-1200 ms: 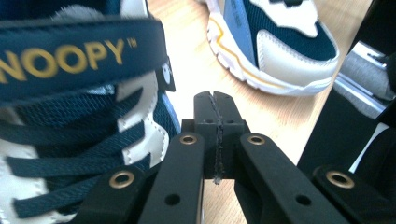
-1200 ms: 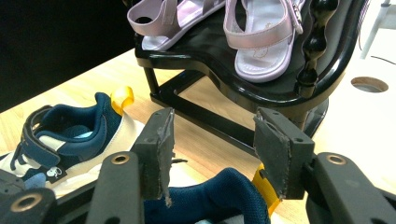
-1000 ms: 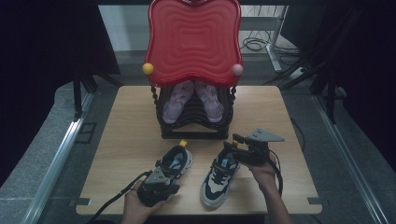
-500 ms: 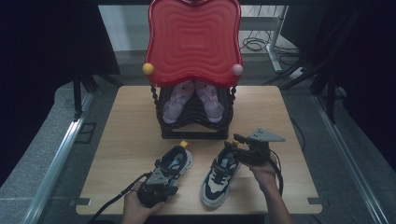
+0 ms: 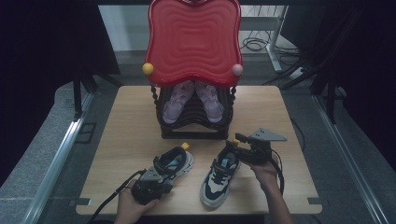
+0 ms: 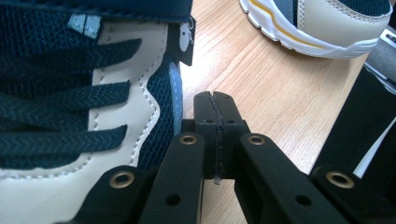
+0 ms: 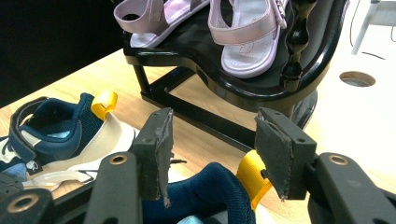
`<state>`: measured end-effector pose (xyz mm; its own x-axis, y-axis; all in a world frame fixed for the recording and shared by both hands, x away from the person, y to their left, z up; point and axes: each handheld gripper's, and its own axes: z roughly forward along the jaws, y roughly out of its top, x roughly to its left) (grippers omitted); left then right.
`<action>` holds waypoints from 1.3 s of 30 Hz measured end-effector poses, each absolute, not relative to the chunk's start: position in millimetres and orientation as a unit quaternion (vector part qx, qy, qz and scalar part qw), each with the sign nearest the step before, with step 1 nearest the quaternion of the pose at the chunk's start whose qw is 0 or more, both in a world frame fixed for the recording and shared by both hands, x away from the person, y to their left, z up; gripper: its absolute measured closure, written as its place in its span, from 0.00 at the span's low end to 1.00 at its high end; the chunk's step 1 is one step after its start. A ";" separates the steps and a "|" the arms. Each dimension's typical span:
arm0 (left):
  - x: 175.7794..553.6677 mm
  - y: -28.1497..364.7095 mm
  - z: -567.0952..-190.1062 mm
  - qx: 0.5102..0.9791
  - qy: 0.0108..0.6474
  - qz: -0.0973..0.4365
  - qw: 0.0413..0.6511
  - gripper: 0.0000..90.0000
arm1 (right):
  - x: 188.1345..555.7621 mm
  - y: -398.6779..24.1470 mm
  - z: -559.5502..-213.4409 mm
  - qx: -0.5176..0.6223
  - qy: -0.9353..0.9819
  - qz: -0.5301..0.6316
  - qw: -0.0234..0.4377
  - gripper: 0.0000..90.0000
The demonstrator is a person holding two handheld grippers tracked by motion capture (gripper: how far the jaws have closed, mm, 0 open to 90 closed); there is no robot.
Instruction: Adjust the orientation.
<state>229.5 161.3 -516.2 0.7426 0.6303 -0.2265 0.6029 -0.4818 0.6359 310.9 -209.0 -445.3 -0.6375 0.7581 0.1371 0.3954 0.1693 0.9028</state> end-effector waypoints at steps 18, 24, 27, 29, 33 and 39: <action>238.1 183.6 -517.2 0.849 0.384 0.007 0.363 1.00 | 311.9 -213.6 -445.1 0.393 0.739 0.516 0.179 0.52; 239.9 189.1 -517.6 0.845 0.392 0.007 0.364 1.00 | 311.8 -213.3 -445.4 0.393 0.740 0.516 0.179 0.52; 240.9 191.9 -517.9 0.844 0.395 0.006 0.363 1.00 | 312.0 -212.8 -446.1 0.393 0.741 0.515 0.180 0.52; 241.9 194.7 -518.3 0.843 0.398 0.003 0.363 1.00 | 312.0 -212.5 -446.3 0.393 0.741 0.514 0.179 0.52; 242.7 197.2 -518.9 0.841 0.400 0.002 0.363 1.00 | 312.2 -211.9 -447.0 0.393 0.742 0.513 0.179 0.52; 244.2 202.2 -518.7 0.842 0.402 0.001 0.359 1.00 | 312.2 -209.5 -448.5 0.391 0.745 0.511 0.178 0.52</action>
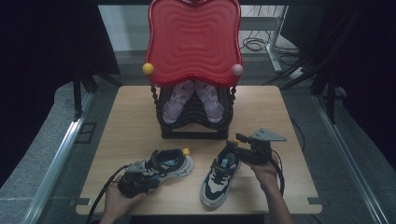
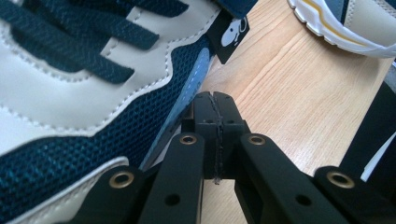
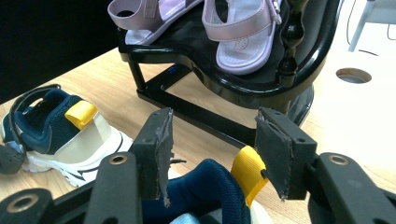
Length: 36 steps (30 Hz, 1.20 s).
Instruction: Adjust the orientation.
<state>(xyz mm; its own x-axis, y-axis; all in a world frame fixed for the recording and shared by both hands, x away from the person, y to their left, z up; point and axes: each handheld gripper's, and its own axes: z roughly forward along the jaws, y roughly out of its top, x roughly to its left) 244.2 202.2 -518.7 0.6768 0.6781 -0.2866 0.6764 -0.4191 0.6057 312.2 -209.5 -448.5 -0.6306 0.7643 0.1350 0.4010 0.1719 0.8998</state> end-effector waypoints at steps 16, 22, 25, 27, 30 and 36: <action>250.5 230.8 -518.1 0.826 0.439 0.018 0.354 1.00 | 312.8 -210.3 -449.0 0.390 0.745 0.511 0.179 0.52; 253.4 239.2 -517.7 0.819 0.453 0.032 0.351 1.00 | 313.6 -209.2 -449.8 0.391 0.745 0.511 0.176 0.52; 255.9 242.2 -517.3 0.816 0.459 0.036 0.349 1.00 | 314.0 -209.3 -450.2 0.391 0.746 0.511 0.175 0.52; 257.9 242.6 -516.3 0.816 0.461 0.037 0.347 1.00 | 314.2 -209.7 -450.2 0.391 0.745 0.511 0.175 0.52; 263.3 245.8 -515.0 0.814 0.467 0.039 0.343 1.00 | 314.5 -210.5 -450.0 0.393 0.743 0.513 0.174 0.52; 278.9 252.9 -510.2 0.807 0.482 0.045 0.339 1.00 | 314.4 -210.8 -448.9 0.391 0.743 0.515 0.176 0.52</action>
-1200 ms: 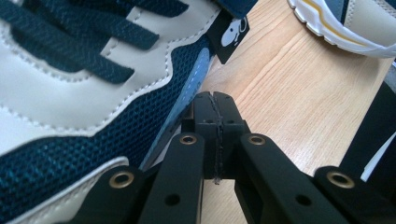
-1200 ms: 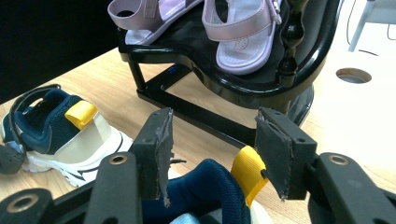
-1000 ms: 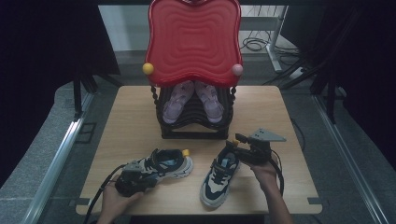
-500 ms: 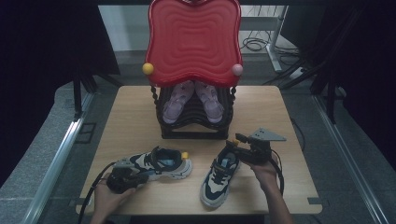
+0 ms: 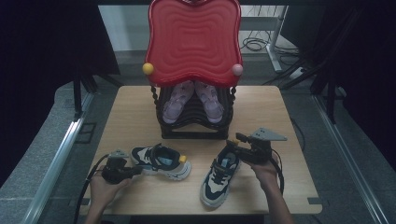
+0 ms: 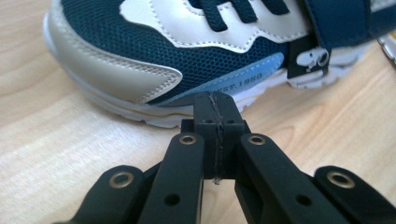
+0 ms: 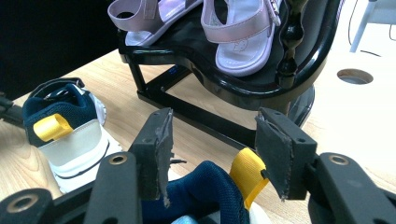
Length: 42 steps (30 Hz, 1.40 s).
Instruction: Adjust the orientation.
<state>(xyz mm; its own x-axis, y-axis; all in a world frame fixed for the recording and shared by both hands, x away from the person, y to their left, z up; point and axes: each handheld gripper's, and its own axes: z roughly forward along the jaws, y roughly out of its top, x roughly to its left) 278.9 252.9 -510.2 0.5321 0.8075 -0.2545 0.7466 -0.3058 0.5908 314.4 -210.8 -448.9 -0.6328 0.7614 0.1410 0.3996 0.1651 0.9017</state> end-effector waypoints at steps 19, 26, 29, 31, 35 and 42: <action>296.3 256.0 -497.0 0.793 0.488 0.063 0.358 0.97 | 313.5 -210.3 -447.9 0.388 0.743 0.518 0.173 0.52; 293.9 258.9 -470.2 0.772 0.485 0.099 0.399 0.72 | 311.4 -207.8 -445.5 0.384 0.742 0.523 0.169 0.52; 296.4 256.7 -458.8 0.756 0.495 0.118 0.411 0.59 | 309.9 -204.8 -445.3 0.381 0.745 0.522 0.168 0.52; 298.0 253.4 -453.6 0.753 0.494 0.121 0.419 0.57 | 308.8 -201.8 -446.2 0.377 0.748 0.521 0.165 0.52; 299.4 245.5 -450.4 0.755 0.486 0.126 0.422 0.53 | 304.2 -192.2 -447.8 0.357 0.757 0.528 0.141 0.73; 296.8 252.0 -438.7 0.757 0.478 0.139 0.425 0.51 | 293.4 -180.1 -446.1 0.335 0.762 0.537 0.139 0.99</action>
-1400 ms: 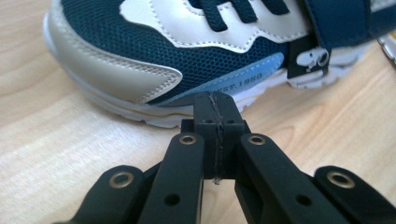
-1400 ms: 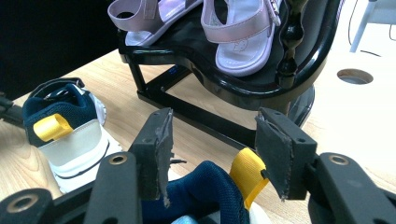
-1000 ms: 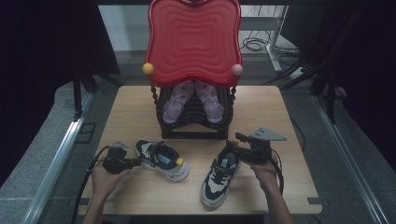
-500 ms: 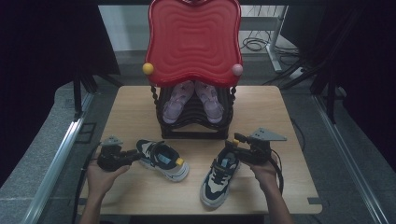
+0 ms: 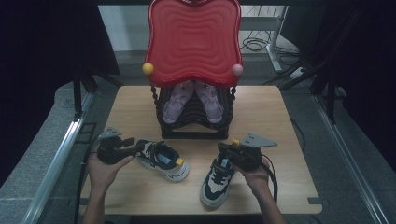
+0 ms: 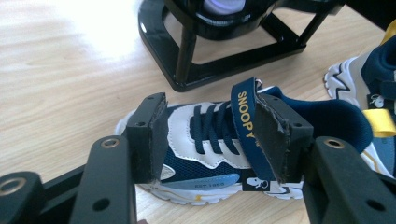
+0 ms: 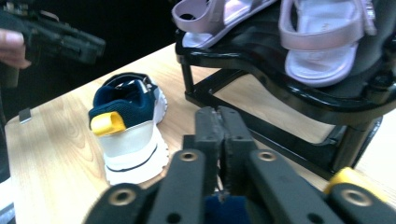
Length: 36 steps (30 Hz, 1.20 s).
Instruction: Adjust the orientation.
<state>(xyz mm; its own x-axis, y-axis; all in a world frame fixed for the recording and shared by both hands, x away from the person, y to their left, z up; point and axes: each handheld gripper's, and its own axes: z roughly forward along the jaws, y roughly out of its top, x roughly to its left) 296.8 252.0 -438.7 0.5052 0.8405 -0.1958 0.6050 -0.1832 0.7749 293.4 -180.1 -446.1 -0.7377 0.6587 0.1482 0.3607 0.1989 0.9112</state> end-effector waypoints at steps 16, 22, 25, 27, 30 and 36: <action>275.4 272.1 -417.0 0.747 0.445 0.129 0.476 0.51 | 304.4 -116.0 -443.6 0.313 0.797 0.506 0.105 0.99; 275.5 266.3 -426.3 0.754 0.446 0.120 0.467 0.51 | 310.9 -102.6 -444.6 0.310 0.802 0.502 0.097 0.99; 275.5 263.2 -428.0 0.757 0.446 0.122 0.462 0.51 | 312.5 -98.7 -445.5 0.310 0.803 0.500 0.095 0.99; 276.1 258.3 -430.6 0.763 0.445 0.126 0.451 0.51 | 313.6 -94.2 -447.2 0.307 0.804 0.500 0.094 0.99; 276.9 256.7 -432.3 0.765 0.446 0.123 0.448 0.51 | 315.3 -90.0 -448.8 0.305 0.808 0.495 0.092 0.99; 276.7 256.6 -433.4 0.766 0.445 0.122 0.447 0.51 | 317.7 -82.8 -450.9 0.306 0.816 0.481 0.096 0.99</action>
